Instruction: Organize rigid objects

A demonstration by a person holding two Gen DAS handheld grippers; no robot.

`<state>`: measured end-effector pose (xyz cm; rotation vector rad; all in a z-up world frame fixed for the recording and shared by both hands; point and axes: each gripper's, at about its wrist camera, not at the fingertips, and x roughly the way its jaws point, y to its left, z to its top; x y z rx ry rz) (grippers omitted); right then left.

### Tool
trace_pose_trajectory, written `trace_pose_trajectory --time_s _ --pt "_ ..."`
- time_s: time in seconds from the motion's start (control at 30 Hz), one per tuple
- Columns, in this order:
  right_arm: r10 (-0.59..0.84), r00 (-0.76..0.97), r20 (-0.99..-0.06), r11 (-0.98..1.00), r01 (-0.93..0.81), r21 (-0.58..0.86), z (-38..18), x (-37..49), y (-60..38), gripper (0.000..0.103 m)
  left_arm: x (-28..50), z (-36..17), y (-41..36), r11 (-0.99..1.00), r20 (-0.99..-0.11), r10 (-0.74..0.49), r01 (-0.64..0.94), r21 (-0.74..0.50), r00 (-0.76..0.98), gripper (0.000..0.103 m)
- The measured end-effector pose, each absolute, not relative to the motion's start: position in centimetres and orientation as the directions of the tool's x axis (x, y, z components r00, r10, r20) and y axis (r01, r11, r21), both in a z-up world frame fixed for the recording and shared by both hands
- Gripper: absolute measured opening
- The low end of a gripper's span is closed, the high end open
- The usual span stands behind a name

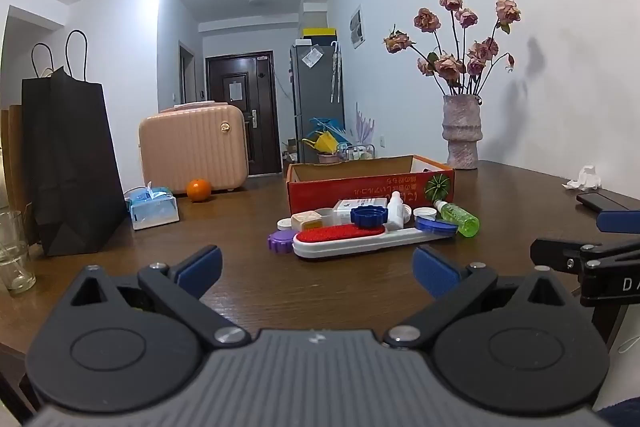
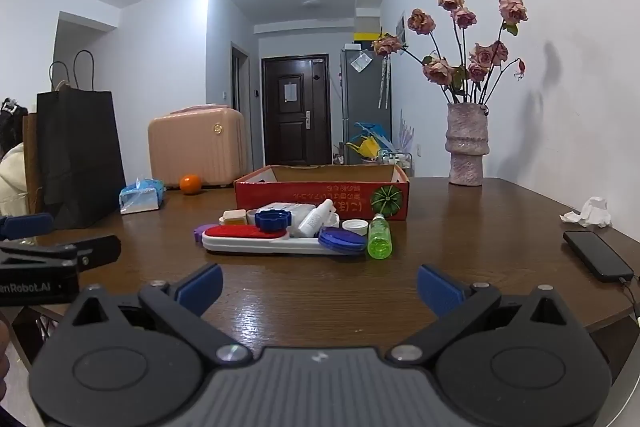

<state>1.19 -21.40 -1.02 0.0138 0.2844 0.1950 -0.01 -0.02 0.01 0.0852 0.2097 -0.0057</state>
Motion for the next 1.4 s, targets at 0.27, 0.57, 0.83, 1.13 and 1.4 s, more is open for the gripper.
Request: trace_pose_trajectory --time_s 0.27,0.57,0.83,1.13,1.4 --pt "0.196 0.942 -0.271 0.981 -0.191 0.045 -0.86 1.04 -21.14 0.103 0.24 -0.10 -0.02 0.998 -0.206 0.006 0.008 0.068 0.978 0.103" --pt "0.200 0.940 -0.277 0.980 -0.194 0.049 -1.14 1.27 -21.11 0.103 -0.03 -0.06 0.03 0.997 -0.214 0.010 0.008 0.082 0.977 0.103" --pt "0.211 0.945 -0.251 0.977 -0.200 0.068 -1.23 1.08 -21.17 0.103 0.14 -0.21 -0.24 0.996 -0.218 0.013 0.007 0.090 0.976 0.103" --pt "0.203 0.948 -0.246 0.979 -0.188 0.082 -1.28 0.90 -21.40 0.103 0.03 -0.36 -0.28 0.996 -0.214 0.014 0.006 0.094 0.977 0.103" --pt "0.200 0.947 -0.253 0.979 -0.184 0.084 -1.35 1.07 -21.47 0.103 0.04 -0.33 -0.21 0.995 -0.212 0.012 0.008 0.095 0.977 0.103"
